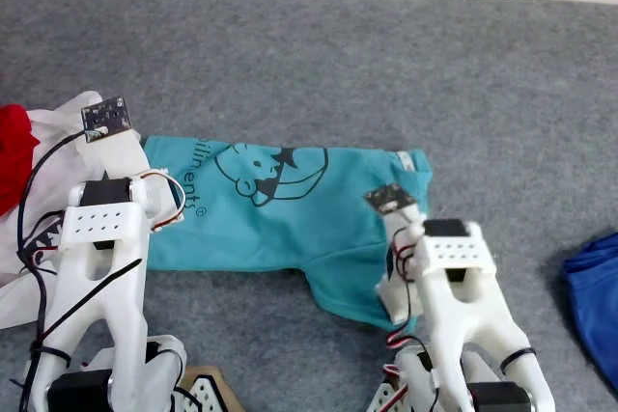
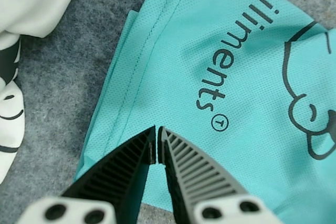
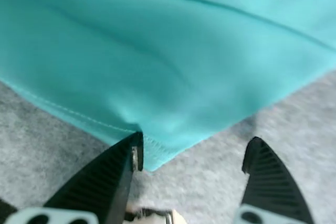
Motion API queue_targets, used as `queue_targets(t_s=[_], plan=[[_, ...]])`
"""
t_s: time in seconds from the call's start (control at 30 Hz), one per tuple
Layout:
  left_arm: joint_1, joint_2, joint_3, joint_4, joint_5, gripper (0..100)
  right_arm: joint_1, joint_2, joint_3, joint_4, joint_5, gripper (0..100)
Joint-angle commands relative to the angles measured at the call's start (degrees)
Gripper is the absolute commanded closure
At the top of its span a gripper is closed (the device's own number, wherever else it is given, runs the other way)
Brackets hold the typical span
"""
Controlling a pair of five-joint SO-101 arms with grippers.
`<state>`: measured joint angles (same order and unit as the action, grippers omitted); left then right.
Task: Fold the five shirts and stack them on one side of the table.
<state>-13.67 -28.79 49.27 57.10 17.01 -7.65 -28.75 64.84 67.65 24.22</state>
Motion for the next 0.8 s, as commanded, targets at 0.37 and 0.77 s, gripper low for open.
queue_targets(t_s=[0.37,0.77], plan=[[0.8,-0.6,-1.1,-0.7,0.5,96,-3.6,0.2,4.7,-7.0,2.5,83.9],[0.8,-0.6,-0.5,-0.7,0.5,96,-3.5,0.0,3.7,-6.9,2.1,99.0]])
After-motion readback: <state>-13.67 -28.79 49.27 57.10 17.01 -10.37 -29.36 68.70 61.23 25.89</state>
